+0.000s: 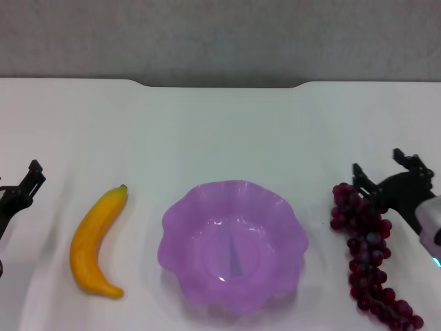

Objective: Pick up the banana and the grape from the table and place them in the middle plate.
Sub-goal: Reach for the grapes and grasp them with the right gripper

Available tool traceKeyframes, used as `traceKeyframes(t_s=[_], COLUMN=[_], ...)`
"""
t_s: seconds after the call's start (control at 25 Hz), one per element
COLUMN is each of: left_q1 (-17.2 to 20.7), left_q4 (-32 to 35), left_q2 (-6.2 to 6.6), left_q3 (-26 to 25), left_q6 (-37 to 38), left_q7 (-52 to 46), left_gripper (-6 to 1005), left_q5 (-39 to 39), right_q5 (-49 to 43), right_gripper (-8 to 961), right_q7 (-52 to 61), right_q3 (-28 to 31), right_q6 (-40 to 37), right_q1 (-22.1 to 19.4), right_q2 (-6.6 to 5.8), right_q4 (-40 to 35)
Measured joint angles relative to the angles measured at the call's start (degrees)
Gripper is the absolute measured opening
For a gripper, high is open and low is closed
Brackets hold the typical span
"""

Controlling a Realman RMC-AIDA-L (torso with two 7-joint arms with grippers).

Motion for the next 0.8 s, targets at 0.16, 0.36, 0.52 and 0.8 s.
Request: traceKeyframes(t_s=[0.16, 0.36, 0.52, 0.8], left_q1=[0.4, 0.4, 0.3, 0.3], left_q4=[0.2, 0.3, 0.3, 0.0], left_q2=[0.02, 0.07, 0.05, 0.02], left_q3=[-0.1, -0.3, -0.3, -0.3], left_q6=[-0.2, -0.8, -0.8, -0.9], left_q7=[0.1, 0.7, 1.8, 2.0], left_gripper=[894, 894, 894, 893], left_q5=[0.0, 0.0, -0.1, -0.4], right_q5=[-0.1, -0.1, -0.2, -3.5], right_gripper=[810, 806, 803, 797], right_q7=[-4.1, -19.8, -29.1, -19.3], right_q3=[2.7, 18.6, 37.0, 54.7], right_q6=[6.1, 30.1, 57.9, 90.3], right_q1=[-2.5, -10.2, -16.2, -10.8], right_q2=[-2.67, -4.89, -1.14, -0.69], right_q4=[11.1, 34.2, 49.5, 52.9])
